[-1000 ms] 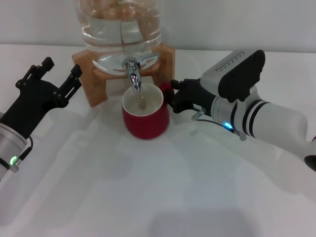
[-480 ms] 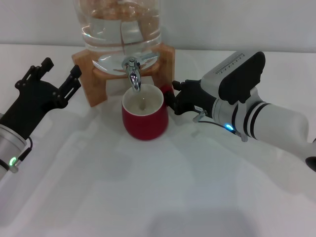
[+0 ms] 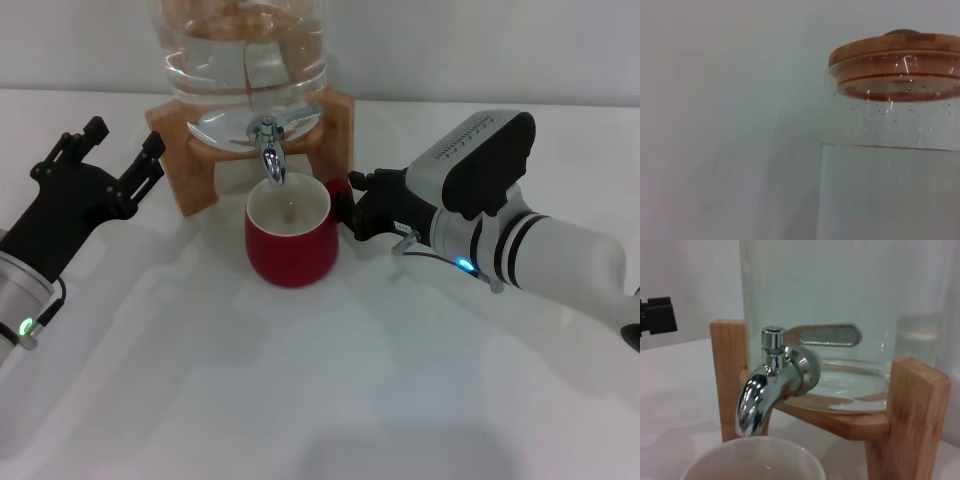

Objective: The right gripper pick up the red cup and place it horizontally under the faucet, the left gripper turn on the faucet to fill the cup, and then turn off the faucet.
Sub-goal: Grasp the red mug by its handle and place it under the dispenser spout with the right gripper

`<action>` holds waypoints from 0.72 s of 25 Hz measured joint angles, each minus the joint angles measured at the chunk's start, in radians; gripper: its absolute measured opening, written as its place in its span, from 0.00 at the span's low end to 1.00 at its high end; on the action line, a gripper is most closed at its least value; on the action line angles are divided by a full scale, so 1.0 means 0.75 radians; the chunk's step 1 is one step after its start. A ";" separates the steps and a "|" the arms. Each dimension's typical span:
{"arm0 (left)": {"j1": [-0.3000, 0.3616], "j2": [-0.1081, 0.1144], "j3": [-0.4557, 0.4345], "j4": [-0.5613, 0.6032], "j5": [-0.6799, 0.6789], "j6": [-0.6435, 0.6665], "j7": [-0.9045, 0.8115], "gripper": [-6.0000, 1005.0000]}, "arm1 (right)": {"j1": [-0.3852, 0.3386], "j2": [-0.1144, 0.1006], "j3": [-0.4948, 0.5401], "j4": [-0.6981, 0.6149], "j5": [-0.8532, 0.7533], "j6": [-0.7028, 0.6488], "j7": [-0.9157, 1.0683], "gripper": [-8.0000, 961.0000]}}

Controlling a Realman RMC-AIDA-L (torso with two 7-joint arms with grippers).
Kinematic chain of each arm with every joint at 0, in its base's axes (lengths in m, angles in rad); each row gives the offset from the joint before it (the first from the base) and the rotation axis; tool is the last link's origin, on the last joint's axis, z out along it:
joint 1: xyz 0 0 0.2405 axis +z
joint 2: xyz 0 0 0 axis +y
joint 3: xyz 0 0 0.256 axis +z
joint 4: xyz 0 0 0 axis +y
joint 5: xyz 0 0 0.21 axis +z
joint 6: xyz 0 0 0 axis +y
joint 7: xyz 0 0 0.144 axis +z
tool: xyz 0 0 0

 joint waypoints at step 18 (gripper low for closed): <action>-0.004 0.000 0.000 0.000 0.000 0.007 0.000 0.75 | -0.004 0.000 -0.001 -0.011 0.001 -0.008 -0.002 0.37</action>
